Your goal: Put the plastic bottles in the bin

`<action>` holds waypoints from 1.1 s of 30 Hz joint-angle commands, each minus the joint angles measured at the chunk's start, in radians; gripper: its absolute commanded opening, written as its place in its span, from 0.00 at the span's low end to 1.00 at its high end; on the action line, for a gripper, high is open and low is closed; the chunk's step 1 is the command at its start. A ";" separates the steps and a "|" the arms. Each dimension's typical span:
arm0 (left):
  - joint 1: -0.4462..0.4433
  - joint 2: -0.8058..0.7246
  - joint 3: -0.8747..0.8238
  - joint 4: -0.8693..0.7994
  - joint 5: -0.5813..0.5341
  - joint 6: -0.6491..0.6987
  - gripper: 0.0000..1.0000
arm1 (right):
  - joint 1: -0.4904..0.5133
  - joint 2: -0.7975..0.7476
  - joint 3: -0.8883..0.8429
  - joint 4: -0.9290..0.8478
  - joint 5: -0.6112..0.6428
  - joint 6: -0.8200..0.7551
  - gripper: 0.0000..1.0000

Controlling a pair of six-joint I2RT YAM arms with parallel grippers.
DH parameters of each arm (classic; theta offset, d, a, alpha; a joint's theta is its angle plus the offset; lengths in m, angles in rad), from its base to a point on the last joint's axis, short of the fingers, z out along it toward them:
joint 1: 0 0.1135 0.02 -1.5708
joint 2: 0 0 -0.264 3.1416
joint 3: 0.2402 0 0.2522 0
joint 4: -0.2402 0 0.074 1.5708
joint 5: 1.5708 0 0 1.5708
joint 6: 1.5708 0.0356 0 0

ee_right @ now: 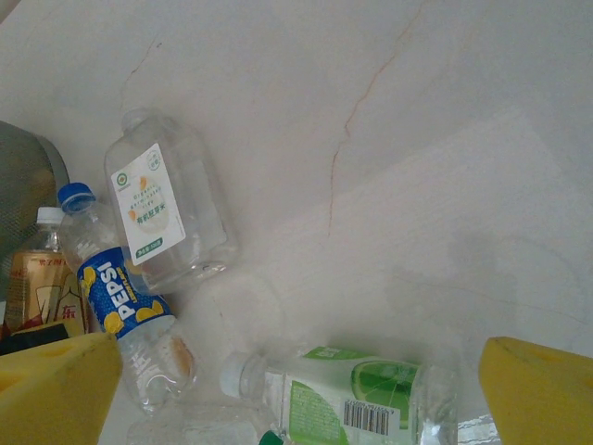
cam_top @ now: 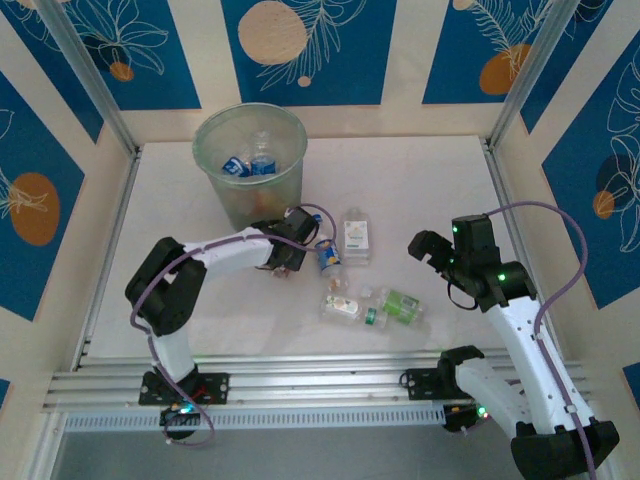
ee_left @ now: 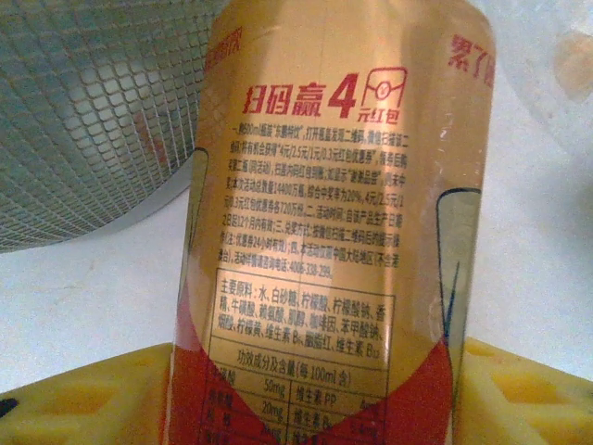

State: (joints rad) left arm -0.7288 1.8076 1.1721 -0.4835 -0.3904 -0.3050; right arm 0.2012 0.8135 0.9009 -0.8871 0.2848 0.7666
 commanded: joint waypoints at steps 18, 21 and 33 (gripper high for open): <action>-0.045 -0.361 -0.004 -0.081 0.270 0.099 0.47 | -0.001 -0.026 0.018 0.010 0.036 0.002 0.99; -0.048 -0.421 0.056 -0.073 0.363 0.132 0.47 | 0.001 -0.036 0.015 0.016 0.042 0.004 0.99; -0.021 -0.460 0.434 -0.066 0.255 0.277 0.48 | 0.003 -0.049 0.013 0.017 0.045 0.006 0.99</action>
State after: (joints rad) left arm -0.7650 1.3437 1.5173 -0.5606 -0.0574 -0.1089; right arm 0.2016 0.7795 0.9009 -0.8795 0.3149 0.7666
